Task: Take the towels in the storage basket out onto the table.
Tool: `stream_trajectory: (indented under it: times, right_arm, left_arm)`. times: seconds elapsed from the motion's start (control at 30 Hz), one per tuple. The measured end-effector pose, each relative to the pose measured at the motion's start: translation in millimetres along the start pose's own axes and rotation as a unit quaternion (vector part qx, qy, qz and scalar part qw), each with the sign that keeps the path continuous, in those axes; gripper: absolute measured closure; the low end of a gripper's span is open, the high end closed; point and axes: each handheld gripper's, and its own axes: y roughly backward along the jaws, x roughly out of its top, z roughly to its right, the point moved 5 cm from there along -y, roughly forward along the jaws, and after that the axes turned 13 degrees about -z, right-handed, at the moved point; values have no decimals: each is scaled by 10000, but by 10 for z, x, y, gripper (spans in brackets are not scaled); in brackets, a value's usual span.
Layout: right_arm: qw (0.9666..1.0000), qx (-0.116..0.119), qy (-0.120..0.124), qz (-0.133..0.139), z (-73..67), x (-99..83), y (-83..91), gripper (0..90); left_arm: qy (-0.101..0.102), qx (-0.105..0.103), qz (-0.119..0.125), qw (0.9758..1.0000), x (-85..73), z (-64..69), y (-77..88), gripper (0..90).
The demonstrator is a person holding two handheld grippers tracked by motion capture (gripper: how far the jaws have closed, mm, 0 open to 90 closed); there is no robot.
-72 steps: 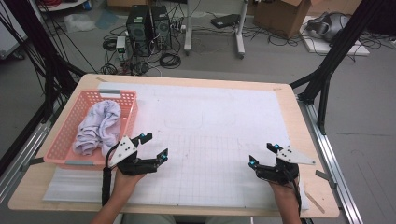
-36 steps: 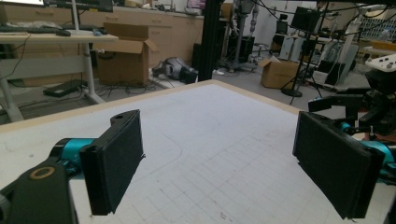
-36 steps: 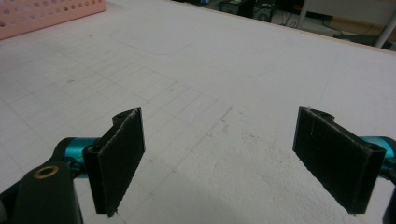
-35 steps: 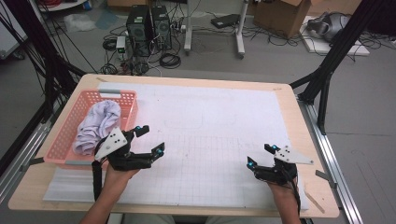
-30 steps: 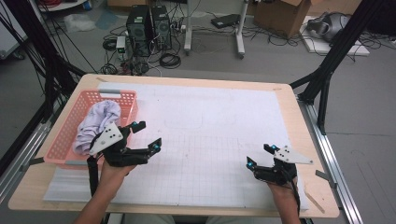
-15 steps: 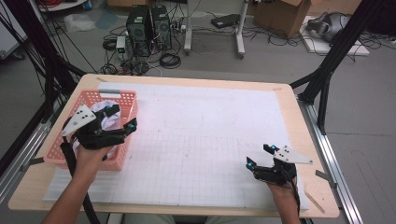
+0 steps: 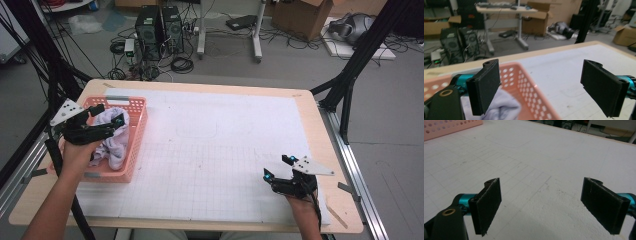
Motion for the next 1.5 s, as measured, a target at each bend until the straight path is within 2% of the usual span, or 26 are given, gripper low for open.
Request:
stream_trajectory:
  times: [0.13,0.2,0.27,0.33,0.43,0.6,0.7,0.8,0.9,0.97,1.0,1.07,1.1,1.17,1.23,1.33,1.43,1.5]
  right_arm:
    - [10000,14,30,-30,0,-3,-17,157]
    - [10000,12,31,-36,-6,-1,-20,157]
    - [10000,32,32,-57,-11,-3,-23,157]
    - [10000,28,28,-58,-10,-3,-28,157]
    - [10000,31,31,-72,-13,-4,-30,157]
    - [10000,3,40,-74,-16,0,-30,157]
    - [10000,7,21,-94,-19,-2,-32,157]
    - [9999,-19,46,-96,-13,-1,-42,157]
    - [9999,-4,54,-117,-25,-1,-50,157]
    - [9999,12,44,-143,-33,-4,-52,157]
    - [9999,-1,54,-147,-32,-4,-54,157]
    - [9999,1,52,-149,-34,-4,-56,157]
    - [9999,-10,76,-143,-31,-4,-58,157]
    - [9999,-8,80,-146,-33,-4,-58,157]
    - [9998,-18,99,-150,-32,-4,-58,157]
    - [9998,-8,88,-181,-36,-10,-61,157]
    - [9998,-19,121,-180,-35,-8,-64,158]
    - [9998,-19,99,-189,-38,-9,-60,158]
  left_arm:
    - [92,298,-503,9982,-94,-196,-93,165]
    - [152,521,-763,9956,-147,-280,-125,166]
    - [207,641,-915,9935,-191,-337,-143,166]
    - [234,762,-1141,9903,-246,-385,-164,166]
    - [253,852,-1566,9837,-342,-445,-205,167]
    - [388,926,-2007,9745,-488,-532,-265,168]
    - [428,871,-2361,9669,-600,-547,-332,169]
    - [441,942,-2579,9606,-676,-576,-385,164]
    - [487,978,-2865,9518,-738,-594,-440,139]
    - [454,1091,-3023,9458,-769,-589,-489,105]
    - [422,1132,-3075,9439,-779,-586,-506,89]
    - [352,1198,-3228,9382,-811,-579,-546,43]
    - [266,1272,-3357,9330,-835,-578,-569,21]
    - [255,1324,-3398,9308,-850,-590,-587,17]
    - [301,1335,-3400,9304,-854,-610,-593,17]
    - [175,1410,-3475,9269,-871,-613,-606,17]
    - [13,1604,-3601,9190,-883,-616,-615,58]
    - [-37,1688,-3616,9169,-871,-612,-611,100]
